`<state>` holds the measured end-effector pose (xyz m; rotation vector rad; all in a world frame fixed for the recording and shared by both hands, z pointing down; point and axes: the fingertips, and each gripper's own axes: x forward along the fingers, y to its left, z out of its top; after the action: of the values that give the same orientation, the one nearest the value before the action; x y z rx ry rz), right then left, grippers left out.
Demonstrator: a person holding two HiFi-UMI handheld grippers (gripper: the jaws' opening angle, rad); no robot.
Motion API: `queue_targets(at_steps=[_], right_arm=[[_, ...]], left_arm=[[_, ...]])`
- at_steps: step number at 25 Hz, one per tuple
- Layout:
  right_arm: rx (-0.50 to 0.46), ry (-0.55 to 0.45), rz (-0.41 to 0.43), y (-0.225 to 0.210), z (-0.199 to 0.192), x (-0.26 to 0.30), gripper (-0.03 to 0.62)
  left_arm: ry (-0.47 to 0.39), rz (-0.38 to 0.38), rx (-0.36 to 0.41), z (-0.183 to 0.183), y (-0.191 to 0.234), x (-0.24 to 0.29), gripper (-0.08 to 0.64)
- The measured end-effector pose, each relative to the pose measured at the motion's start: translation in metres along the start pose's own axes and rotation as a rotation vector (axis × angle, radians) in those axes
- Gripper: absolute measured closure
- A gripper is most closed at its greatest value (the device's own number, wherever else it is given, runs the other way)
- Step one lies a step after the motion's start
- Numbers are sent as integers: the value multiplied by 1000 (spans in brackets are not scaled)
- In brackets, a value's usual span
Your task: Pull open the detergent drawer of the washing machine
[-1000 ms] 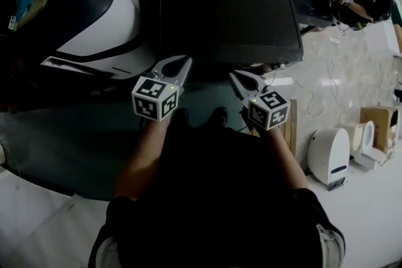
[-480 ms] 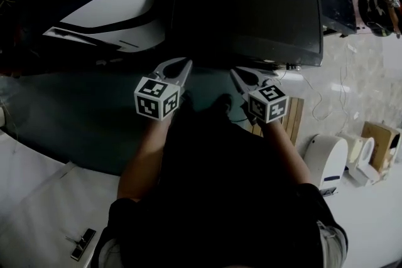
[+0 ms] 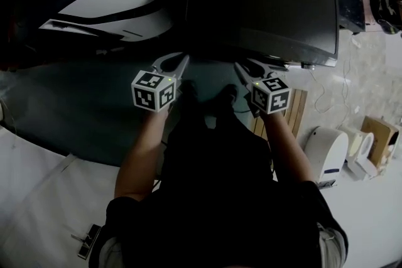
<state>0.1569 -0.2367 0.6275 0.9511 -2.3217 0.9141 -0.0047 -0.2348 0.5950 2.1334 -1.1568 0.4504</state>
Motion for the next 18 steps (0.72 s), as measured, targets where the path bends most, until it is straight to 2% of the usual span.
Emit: queue_targets(at_steps=[3, 5, 6, 12, 15, 18], right_arm=[[0, 11, -52, -4, -3, 10, 460], [0, 14, -70, -3, -3, 17, 448], [1, 14, -72, -2, -2, 21, 448], [6, 41, -66, 11, 0, 39, 448], [39, 23, -64, 16, 0, 40, 448], [71, 1, -109, 11, 2, 33, 448]], left_arm=[[8, 9, -23, -5, 24, 3, 540], [21, 20, -29, -7, 38, 6, 439], [29, 21, -27, -8, 44, 7, 421], [69, -34, 35, -4, 54, 22, 407], [98, -54, 70, -6, 52, 30, 405], [110, -65, 91, -4, 50, 33, 405]])
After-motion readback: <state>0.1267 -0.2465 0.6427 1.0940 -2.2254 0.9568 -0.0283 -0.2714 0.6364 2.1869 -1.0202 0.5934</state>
